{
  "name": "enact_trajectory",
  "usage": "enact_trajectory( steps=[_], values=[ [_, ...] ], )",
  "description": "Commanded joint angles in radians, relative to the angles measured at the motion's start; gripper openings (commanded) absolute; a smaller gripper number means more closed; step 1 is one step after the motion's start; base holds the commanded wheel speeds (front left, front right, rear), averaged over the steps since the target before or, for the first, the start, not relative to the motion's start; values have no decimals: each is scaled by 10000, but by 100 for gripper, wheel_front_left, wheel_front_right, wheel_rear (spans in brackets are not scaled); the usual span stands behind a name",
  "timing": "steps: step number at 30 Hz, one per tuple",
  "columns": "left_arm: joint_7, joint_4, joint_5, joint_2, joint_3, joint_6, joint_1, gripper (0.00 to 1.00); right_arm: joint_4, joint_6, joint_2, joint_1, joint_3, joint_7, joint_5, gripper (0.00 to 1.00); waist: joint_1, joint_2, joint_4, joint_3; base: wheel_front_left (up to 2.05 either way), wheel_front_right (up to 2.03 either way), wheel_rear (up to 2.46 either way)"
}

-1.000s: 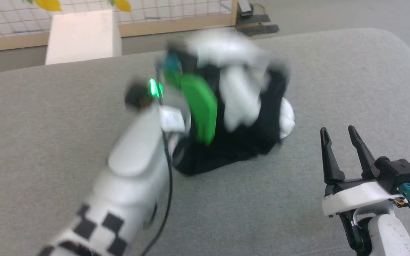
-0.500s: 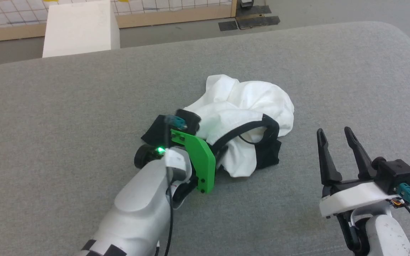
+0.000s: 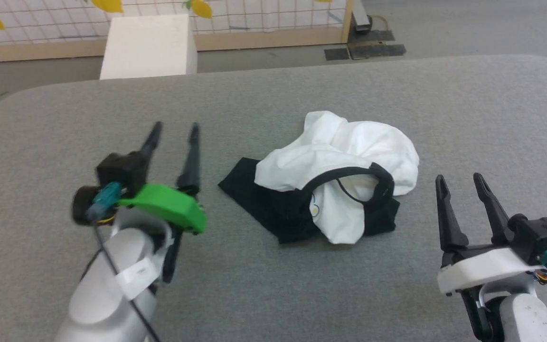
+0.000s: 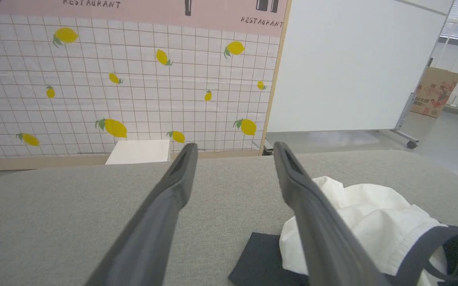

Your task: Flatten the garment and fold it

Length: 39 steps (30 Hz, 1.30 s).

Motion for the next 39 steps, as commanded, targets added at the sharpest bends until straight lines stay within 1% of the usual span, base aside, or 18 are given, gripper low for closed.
enact_trajectory(
  steps=[1, 3, 5, 10, 14, 18, 19, 27, 30, 32, 34, 39],
  values=[
    [-69, -441, 273, 114, 329, 100, 385, 100, -81, -15, 1, 164, -32, 44, -69, 100, 0, 0, 299, -163, 0, 0, 0],
    [-72, -1061, 613, 170, 880, 109, 905, 100, -150, -15, 1, 227, -92, 102, -93, 100, 0, 0, 443, -195, 0, 0, 0],
    [-74, -1479, 920, 140, 1337, 26, 1436, 100, -199, -15, 1, 287, -139, 158, -109, 100, 0, 0, 580, -251, 0, 0, 0],
    [-76, -2068, 1534, -164, 2095, -309, 2614, 100, -279, -15, 1, 426, -173, 291, -144, 100, 0, 0, 868, -343, 0, 0, 0],
    [-76, -2225, 1951, -424, 2537, -588, 3202, 100, -317, -15, 1, 496, -141, 395, -138, 100, 0, 0, 1012, -359, 0, 0, 0],
    [-77, -2390, 2255, -803, 2936, -830, 3589, 100, -330, -15, 1, 536, -117, 463, -115, 100, 0, 0, 1105, -352, 0, 0, 0],
    [-77, -2431, 2477, -1088, 3219, -975, 3828, 100, -327, -15, 1, 549, -95, 496, -108, 100, 0, 0, 1121, -352, 0, 0, 0],
    [-77, -2479, 2913, -1530, 3741, -1397, 4019, 100, -313, -15, 1, 504, -81, 519, -72, 100, 0, 0, 1097, -231, 0, 0, 0],
    [-77, -2423, 3015, -1667, 3718, -1531, 3960, 100, -287, -15, 1, 484, -84, 494, -39, 100, 0, 0, 1080, -186, 0, 0, 0],
    [-77, -2264, 3013, -1760, 3535, -1674, 3809, 100, -279, -15, 1, 470, -90, 482, -24, 100, 0, 0, 1081, -146, 0, 0, 0],
    [-77, -1958, 3027, -1838, 3088, -1856, 3550, 100, -269, -15, 1, 449, -87, 477, -19, 100, 0, 0, 1080, -110, 0, 0, 0],
    [87, -825, 2886, -1980, 1412, -2163, 2434, 100, -209, -15, 1, 336, -25, 444, 14, 100, 0, 0, 986, 5, 0, 0, 0]
  ],
)
